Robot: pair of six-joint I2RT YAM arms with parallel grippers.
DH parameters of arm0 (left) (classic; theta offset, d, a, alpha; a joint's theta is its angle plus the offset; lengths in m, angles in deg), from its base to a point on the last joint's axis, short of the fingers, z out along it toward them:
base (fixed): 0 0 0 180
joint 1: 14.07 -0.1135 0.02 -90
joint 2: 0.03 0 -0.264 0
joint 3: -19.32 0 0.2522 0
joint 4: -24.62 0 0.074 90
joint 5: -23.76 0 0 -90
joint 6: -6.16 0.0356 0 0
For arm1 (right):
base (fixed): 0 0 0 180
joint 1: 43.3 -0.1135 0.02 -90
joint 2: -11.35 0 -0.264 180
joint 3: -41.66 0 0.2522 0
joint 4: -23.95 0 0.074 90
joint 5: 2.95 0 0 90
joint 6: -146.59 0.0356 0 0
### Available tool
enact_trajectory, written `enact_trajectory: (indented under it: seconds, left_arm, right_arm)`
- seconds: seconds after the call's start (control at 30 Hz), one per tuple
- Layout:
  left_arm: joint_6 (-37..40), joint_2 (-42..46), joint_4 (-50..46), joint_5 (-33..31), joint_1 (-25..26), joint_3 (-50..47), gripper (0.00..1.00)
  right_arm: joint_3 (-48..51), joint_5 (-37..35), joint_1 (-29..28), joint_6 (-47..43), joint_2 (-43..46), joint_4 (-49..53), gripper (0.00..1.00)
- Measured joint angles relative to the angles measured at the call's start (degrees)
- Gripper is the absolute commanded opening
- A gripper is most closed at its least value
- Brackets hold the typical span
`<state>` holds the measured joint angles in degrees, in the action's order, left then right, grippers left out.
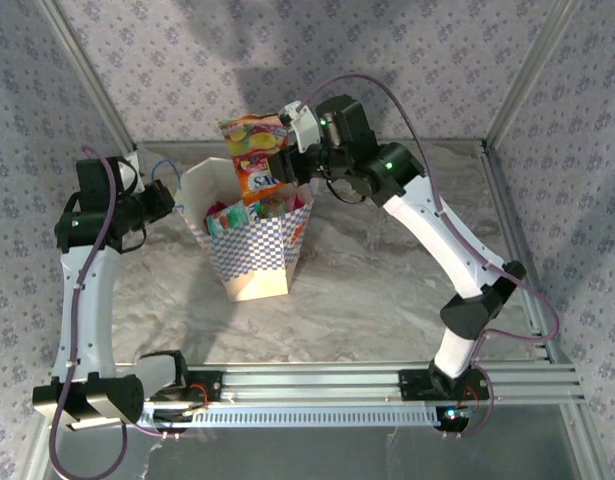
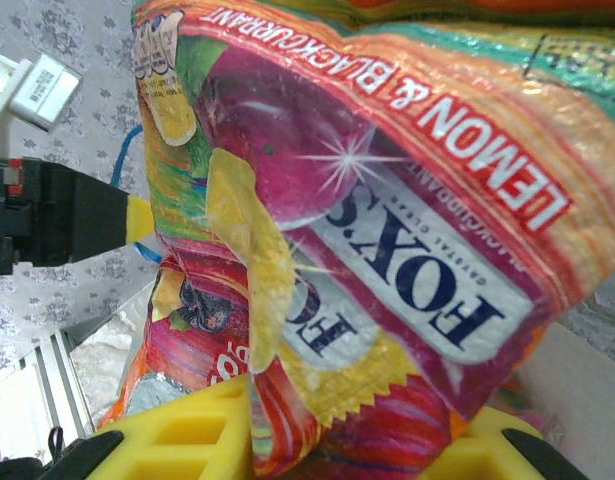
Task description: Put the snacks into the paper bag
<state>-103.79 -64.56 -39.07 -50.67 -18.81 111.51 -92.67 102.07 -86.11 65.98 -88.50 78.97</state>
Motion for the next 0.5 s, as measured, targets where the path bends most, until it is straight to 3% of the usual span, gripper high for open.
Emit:
enact_trajectory:
  seconds: [0.5]
  left_arm:
    - [0.87,1.73,-1.81,-1.09,0.02,1.46,0.16]
  right_arm:
    - [-1.2,-0.2,0.02,-0.02,-2.29,0.81,0.27]
